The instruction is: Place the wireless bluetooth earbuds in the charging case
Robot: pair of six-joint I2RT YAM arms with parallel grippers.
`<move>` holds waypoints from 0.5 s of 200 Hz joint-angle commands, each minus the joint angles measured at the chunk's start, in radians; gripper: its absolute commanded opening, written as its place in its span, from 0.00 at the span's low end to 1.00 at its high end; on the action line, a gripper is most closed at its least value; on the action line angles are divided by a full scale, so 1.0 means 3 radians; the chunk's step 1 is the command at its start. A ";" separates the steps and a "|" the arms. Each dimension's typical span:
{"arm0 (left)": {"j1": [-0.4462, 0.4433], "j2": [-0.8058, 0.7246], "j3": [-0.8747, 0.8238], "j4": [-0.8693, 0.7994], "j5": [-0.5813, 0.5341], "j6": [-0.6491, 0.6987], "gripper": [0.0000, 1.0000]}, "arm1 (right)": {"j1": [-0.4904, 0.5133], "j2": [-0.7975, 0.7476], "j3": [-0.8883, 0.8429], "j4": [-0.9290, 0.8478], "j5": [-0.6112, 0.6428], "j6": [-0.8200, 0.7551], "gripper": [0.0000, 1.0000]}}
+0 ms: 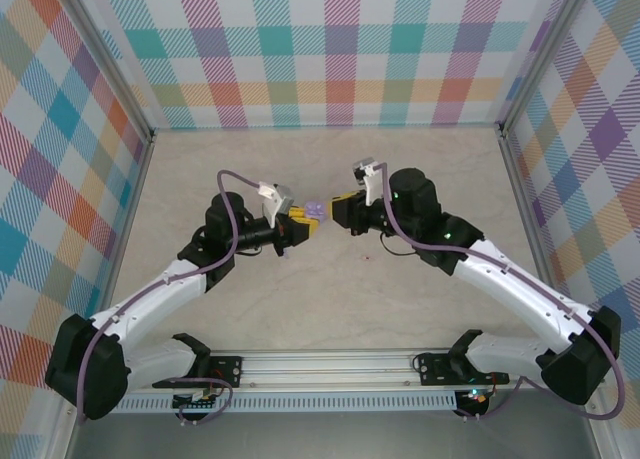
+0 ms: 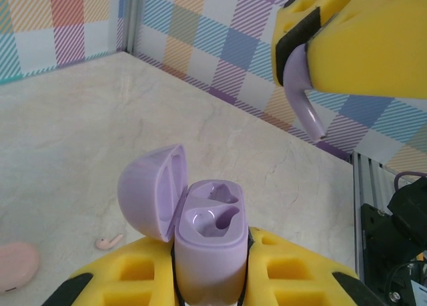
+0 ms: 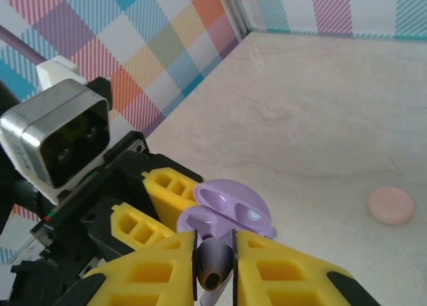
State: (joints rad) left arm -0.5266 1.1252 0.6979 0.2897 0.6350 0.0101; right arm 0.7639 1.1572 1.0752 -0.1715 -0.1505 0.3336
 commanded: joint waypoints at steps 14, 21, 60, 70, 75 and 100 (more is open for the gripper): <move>-0.0080 -0.0074 0.0098 -0.0056 -0.0076 0.0227 0.12 | 0.0159 -0.0097 0.0142 0.0231 0.0186 -0.0206 0.18; -0.0089 -0.0074 0.0111 -0.0056 -0.0076 0.0230 0.11 | 0.0189 -0.0089 0.0156 0.0232 0.0228 -0.0229 0.18; -0.0172 -0.0075 0.0169 -0.0067 -0.0046 0.0188 0.12 | 0.0339 -0.0015 0.0215 0.0261 0.0512 -0.0344 0.18; -0.0182 -0.0075 0.0188 -0.0066 -0.0041 0.0159 0.12 | 0.0361 0.0007 0.0219 0.0275 0.0577 -0.0356 0.18; -0.0187 -0.0069 0.0198 -0.0066 -0.0033 0.0142 0.12 | 0.0372 0.0018 0.0220 0.0286 0.0604 -0.0365 0.18; -0.0187 -0.0079 0.0248 -0.0063 -0.0025 0.0039 0.12 | 0.0413 0.0062 0.0225 0.0308 0.0754 -0.0388 0.18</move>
State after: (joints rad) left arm -0.5686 1.1217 0.7246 0.2611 0.6167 0.0429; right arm 0.8738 1.1561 1.1065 -0.1234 0.0074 0.2466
